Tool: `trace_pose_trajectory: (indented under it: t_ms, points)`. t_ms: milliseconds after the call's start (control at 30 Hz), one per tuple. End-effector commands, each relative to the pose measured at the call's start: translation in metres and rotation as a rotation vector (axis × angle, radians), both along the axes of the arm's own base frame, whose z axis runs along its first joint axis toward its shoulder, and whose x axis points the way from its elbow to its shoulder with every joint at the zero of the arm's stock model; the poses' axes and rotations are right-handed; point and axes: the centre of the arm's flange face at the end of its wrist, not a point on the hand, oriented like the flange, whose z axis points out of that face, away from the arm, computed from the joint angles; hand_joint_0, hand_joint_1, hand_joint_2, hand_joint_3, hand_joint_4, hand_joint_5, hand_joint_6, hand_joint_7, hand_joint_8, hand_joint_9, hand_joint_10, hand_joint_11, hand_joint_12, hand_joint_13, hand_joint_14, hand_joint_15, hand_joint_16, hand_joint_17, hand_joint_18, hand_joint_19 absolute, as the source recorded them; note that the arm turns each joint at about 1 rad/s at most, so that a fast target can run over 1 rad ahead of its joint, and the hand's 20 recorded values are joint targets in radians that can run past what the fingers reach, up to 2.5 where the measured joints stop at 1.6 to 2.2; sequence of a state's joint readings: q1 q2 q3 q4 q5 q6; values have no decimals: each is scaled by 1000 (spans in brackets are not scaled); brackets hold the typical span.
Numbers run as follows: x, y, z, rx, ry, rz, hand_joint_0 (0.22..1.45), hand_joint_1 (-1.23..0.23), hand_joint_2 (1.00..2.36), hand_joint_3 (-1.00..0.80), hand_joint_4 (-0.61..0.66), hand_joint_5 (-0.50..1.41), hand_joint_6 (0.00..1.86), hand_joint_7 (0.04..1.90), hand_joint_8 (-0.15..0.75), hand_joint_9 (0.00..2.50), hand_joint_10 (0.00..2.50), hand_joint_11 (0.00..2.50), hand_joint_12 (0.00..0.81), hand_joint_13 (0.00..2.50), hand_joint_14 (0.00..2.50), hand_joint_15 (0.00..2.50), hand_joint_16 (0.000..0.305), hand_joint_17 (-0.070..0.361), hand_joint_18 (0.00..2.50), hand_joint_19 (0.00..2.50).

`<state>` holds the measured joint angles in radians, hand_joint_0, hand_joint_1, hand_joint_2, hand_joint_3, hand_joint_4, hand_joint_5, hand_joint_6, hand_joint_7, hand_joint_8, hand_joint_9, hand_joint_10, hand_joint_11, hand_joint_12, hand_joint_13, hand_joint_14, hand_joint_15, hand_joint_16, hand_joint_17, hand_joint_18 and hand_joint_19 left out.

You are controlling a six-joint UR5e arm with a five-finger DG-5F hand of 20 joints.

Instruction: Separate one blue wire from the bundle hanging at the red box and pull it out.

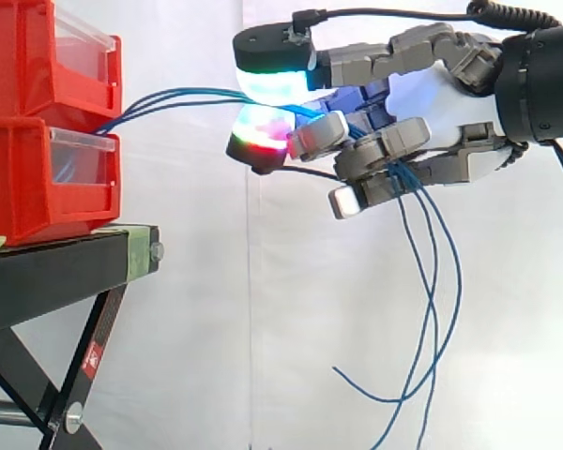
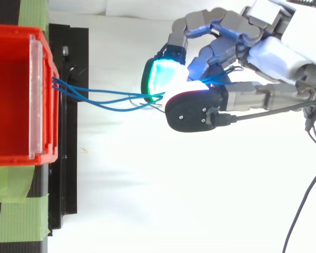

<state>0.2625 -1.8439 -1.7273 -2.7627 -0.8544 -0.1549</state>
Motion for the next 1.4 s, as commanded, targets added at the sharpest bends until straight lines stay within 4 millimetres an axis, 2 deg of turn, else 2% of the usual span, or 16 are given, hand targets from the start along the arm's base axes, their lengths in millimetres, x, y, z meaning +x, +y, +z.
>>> trace_pose_trajectory:
  t_ms: [0, 167, 333, 500, 800, 933, 1067, 1233, 1300, 1367]
  points:
    - [0, 0, 0, 0, 0, 0, 765, -865, 1025, -236, 169, -245, 829, 1142, 261, 781, 623, 1784, 332, 950, 2310, 1092, 40, 90, 754, 1184]
    - [1, 1, 0, 2, -6, 1, 791, -910, 1021, -272, 151, -260, 824, 1134, 255, 690, 606, 1786, 326, 903, 2312, 1101, 39, 88, 716, 1182]
    - [1, 1, 0, 2, -6, 1, 789, -946, 1000, -500, 70, -268, 806, 1130, 237, 611, 598, 1773, 331, 854, 2263, 1118, 40, 91, 729, 1123]
    - [1, 1, 0, 1, -4, 1, 752, -942, 1000, -500, 69, -266, 804, 1101, 241, 613, 645, 1732, 321, 861, 2261, 1091, 40, 90, 734, 1115]
    - [1, 1, 0, 2, -6, 1, 624, -832, 1000, -500, 110, -251, 782, 1137, 261, 677, 562, 1810, 334, 863, 2348, 1050, 41, 93, 722, 1197]
    - [1, 1, 0, 2, -6, 0, 595, -928, 1000, -500, 131, -256, 763, 1190, 267, 640, 456, 1880, 351, 811, 2329, 1093, 46, 104, 697, 1212]
    - [1, 1, 0, 1, -4, 0, 589, -933, 1000, -500, 148, -260, 764, 1178, 278, 626, 449, 1882, 353, 794, 2336, 1082, 47, 106, 706, 1221]
    - [1, 1, 0, 2, -6, 0, 539, -837, 1000, -500, 162, -256, 771, 1156, 300, 647, 524, 1816, 365, 812, 2393, 1026, 49, 110, 735, 1230]
    - [1, 1, 0, 2, -6, 0, 518, -725, 1000, -500, 161, -249, 774, 1145, 302, 684, 540, 1795, 363, 827, 2435, 990, 51, 114, 757, 1230]
    - [1, 1, 0, 2, -6, 0, 524, -691, 1000, -500, 162, -243, 776, 1145, 304, 715, 527, 1804, 362, 849, 2451, 984, 50, 113, 771, 1231]
